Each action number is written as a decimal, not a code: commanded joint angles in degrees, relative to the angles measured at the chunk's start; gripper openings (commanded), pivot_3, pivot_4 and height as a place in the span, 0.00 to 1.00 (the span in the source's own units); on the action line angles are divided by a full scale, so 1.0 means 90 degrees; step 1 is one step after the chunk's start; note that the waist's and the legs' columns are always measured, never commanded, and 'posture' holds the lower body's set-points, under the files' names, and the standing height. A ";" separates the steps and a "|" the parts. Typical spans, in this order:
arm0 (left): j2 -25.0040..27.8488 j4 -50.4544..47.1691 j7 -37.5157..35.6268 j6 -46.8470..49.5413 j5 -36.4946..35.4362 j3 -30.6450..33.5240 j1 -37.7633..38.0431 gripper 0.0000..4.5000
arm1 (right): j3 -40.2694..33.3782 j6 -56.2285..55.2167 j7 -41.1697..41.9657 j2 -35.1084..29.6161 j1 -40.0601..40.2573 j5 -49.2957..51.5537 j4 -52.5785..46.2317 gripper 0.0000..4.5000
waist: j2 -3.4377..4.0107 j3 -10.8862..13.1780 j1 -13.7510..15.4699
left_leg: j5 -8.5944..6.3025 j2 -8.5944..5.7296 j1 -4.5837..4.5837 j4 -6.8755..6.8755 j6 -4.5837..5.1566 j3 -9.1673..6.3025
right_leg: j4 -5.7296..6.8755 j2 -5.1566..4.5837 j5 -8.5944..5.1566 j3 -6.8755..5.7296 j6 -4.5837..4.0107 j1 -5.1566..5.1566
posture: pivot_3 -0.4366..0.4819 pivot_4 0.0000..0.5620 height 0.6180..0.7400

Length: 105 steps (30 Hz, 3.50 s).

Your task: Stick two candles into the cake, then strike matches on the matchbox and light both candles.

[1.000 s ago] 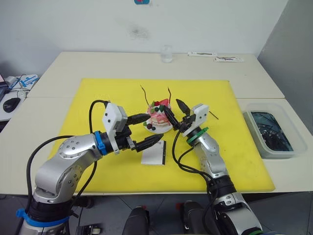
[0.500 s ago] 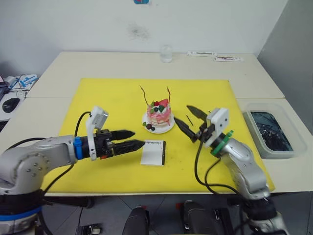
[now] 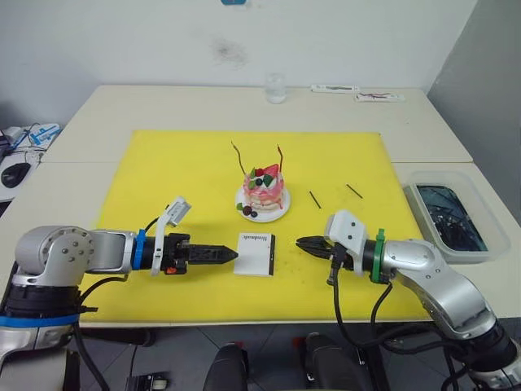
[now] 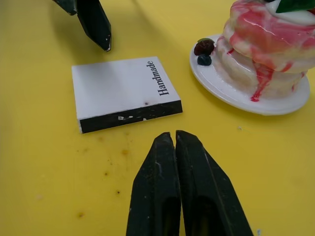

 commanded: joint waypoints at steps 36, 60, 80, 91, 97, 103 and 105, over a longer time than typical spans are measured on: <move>-0.1226 0.0564 -0.0557 0.0060 0.1046 -0.0483 -0.0354 1.00 | 0.1153 -0.0341 0.0561 0.1012 -0.1118 -0.1369 0.1495 0.02 | 0.0002 -0.0003 0.0104 | 0.0001 -0.0010 0.0014 0.0017 0.0000 -0.0005 | 0.0004 -0.0007 0.0010 0.0000 0.0021 0.0024 | 0.48 0.27 1.00; -0.1637 0.0057 -0.0269 0.0276 0.0991 -0.0203 0.0129 1.00 | 0.1156 0.0189 0.0654 0.1396 -0.1147 -0.1253 0.1257 0.02 | 0.0004 -0.0006 0.0153 | 0.0000 -0.0012 0.0010 0.0012 -0.0002 -0.0004 | -0.0003 -0.0012 0.0022 -0.0001 0.0046 0.0025 | 0.48 0.27 1.00; -0.1763 -0.0019 -0.0127 0.0232 0.1094 -0.0210 0.0252 0.52 | 0.1180 0.0290 0.0624 0.1496 -0.1124 -0.1206 0.1213 0.00 | 0.0004 -0.0007 0.0152 | -0.0001 -0.0013 0.0006 0.0009 -0.0004 -0.0004 | -0.0009 -0.0012 0.0021 -0.0001 0.0048 0.0023 | 0.48 0.27 1.00; -0.1729 -0.0029 -0.0085 0.0103 0.1252 -0.0196 0.0350 0.01 | 0.1232 0.0335 0.0641 0.1467 -0.1127 -0.1158 0.1182 0.00 | 0.0005 -0.0007 0.0144 | -0.0002 -0.0012 0.0008 0.0009 -0.0005 -0.0006 | -0.0010 -0.0011 0.0022 -0.0002 0.0050 0.0023 | 0.48 0.27 1.00; -0.1540 -0.0025 -0.0240 -0.0014 0.1269 -0.0199 0.0355 0.01 | 0.1129 0.0289 0.0632 0.1406 -0.1166 -0.1140 0.1219 0.00 | 0.0005 -0.0007 0.0134 | -0.0002 -0.0011 0.0008 0.0008 -0.0005 -0.0006 | -0.0010 -0.0011 0.0022 -0.0002 0.0051 0.0022 | 0.48 0.27 1.00; -0.1149 0.0024 -0.0652 -0.0335 0.1349 -0.0399 0.0237 0.01 | 0.0829 0.0378 0.0540 0.1404 -0.1124 -0.0984 0.1158 0.00 | 0.0005 -0.0007 0.0094 | -0.0002 -0.0009 0.0007 0.0004 -0.0005 -0.0007 | -0.0010 -0.0009 0.0021 -0.0004 0.0049 0.0019 | 0.48 0.27 1.00; -0.1061 0.0054 -0.0758 -0.0408 0.1359 -0.0443 0.0174 0.01 | 0.0738 0.0409 0.0520 0.1429 -0.1096 -0.0896 0.1095 0.00 | 0.0005 -0.0007 0.0076 | -0.0002 -0.0009 0.0007 0.0004 -0.0005 -0.0007 | -0.0008 -0.0008 0.0021 -0.0003 0.0049 0.0017 | 0.48 0.27 1.00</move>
